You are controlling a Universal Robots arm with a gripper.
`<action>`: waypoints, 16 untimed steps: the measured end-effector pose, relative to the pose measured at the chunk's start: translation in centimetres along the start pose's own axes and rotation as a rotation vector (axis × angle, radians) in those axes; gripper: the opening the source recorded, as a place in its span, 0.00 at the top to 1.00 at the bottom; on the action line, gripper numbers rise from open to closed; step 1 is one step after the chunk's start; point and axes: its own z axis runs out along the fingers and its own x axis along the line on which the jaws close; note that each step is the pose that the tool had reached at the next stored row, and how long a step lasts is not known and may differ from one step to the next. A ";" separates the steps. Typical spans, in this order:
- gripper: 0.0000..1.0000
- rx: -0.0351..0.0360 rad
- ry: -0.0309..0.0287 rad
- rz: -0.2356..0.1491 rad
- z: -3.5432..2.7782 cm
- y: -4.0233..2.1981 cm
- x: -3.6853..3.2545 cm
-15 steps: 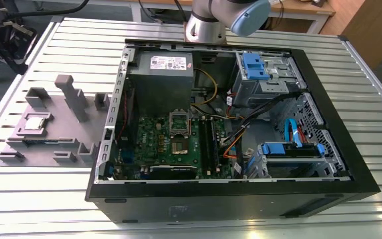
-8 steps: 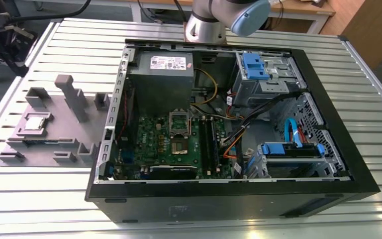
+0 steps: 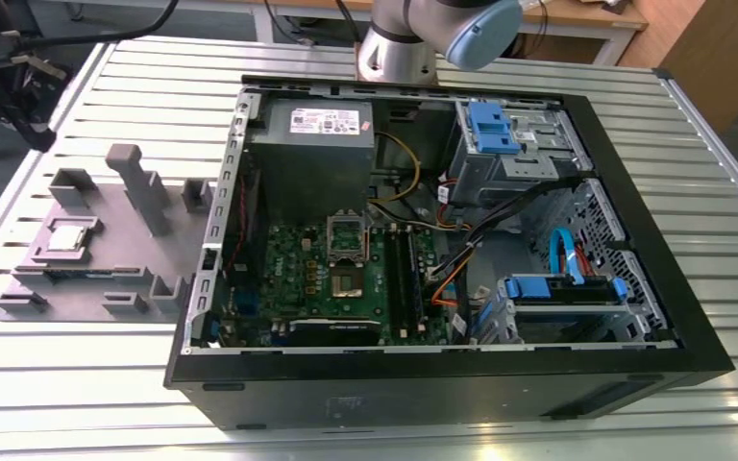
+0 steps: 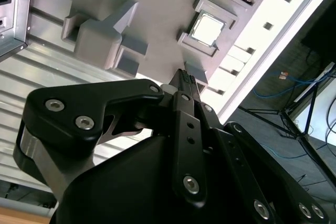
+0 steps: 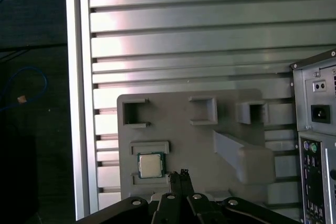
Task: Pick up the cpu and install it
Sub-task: 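Reach for the cpu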
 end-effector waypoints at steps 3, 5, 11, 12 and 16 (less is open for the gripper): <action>0.89 0.0000 0.0000 0.000 0.14 -0.03 0.03; 0.89 0.0000 -0.0001 0.000 0.24 -0.06 0.05; 0.89 0.0000 0.0000 0.000 0.56 -0.13 0.13; 0.89 0.0000 0.0000 0.000 0.62 -0.15 0.15; 0.89 0.0000 0.0000 0.000 0.93 -0.20 0.22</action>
